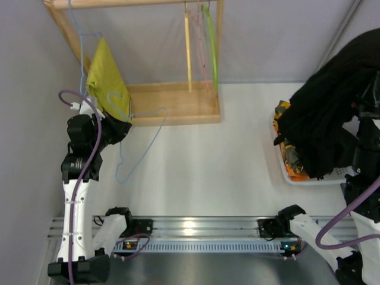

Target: Remove the trousers from the hanger

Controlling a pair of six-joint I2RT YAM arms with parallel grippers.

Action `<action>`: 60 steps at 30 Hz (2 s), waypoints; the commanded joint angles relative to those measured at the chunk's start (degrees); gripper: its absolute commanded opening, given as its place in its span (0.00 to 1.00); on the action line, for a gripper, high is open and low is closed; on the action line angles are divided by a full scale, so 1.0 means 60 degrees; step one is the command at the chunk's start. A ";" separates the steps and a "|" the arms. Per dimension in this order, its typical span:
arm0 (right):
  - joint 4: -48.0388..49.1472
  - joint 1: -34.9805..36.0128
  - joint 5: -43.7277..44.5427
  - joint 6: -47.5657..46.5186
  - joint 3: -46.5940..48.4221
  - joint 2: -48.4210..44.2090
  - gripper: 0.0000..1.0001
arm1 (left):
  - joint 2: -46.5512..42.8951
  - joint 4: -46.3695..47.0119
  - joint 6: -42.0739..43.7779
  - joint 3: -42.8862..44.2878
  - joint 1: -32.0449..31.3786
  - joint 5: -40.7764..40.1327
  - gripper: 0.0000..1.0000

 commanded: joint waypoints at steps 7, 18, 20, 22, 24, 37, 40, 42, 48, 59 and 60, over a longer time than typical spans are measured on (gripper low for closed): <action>-0.1185 -0.2265 0.3284 -0.1602 -0.0283 -0.0483 0.00 | 0.0143 0.0474 0.0128 0.0218 -0.0060 0.0277 0.00; -0.3031 -0.2706 0.4120 -0.2804 -0.2740 -0.0602 0.00 | -0.0047 0.0766 0.0099 0.0086 -0.0163 0.0116 0.00; -0.3134 -0.2794 0.4018 -0.2746 -0.3182 -0.0426 0.00 | -0.0032 0.0767 0.0157 0.0159 -0.0178 0.0101 0.00; -0.3134 -0.3188 0.3595 -0.2673 -0.4002 -0.0164 0.00 | -0.0047 0.0811 0.0230 0.0247 -0.0207 0.0116 0.00; -0.3091 -0.4179 0.2819 -0.2424 -0.4589 0.0115 0.00 | -0.0061 0.0840 0.0289 0.0350 -0.0207 0.0101 0.00; -0.2620 -0.6808 -0.0419 -0.1077 -0.4724 0.3906 0.00 | -0.0355 0.1045 0.0581 0.0306 -0.0236 0.0175 0.00; -0.3469 -0.6881 -0.1137 -0.0462 -0.3933 0.4800 0.00 | -0.0267 0.1030 0.0742 0.0408 -0.0222 0.0145 0.00; -0.3821 -0.6881 -0.1504 -0.0081 -0.3552 0.5081 0.00 | -0.0194 0.1030 0.0802 0.0438 -0.0236 0.0102 0.00; -0.4730 -0.6881 -0.2018 0.0184 -0.3229 0.5244 0.00 | 0.0128 0.1177 0.1314 0.0774 -0.0251 0.0364 0.00; -0.6488 -0.6881 -0.2793 0.1106 -0.1501 0.3546 0.65 | 0.0144 0.1338 0.2149 0.1097 -0.0324 0.0424 0.00; -0.6561 -0.6881 -0.2823 0.1165 -0.1471 0.3414 0.67 | 0.0129 0.1338 0.2164 0.1097 -0.0324 0.0424 0.00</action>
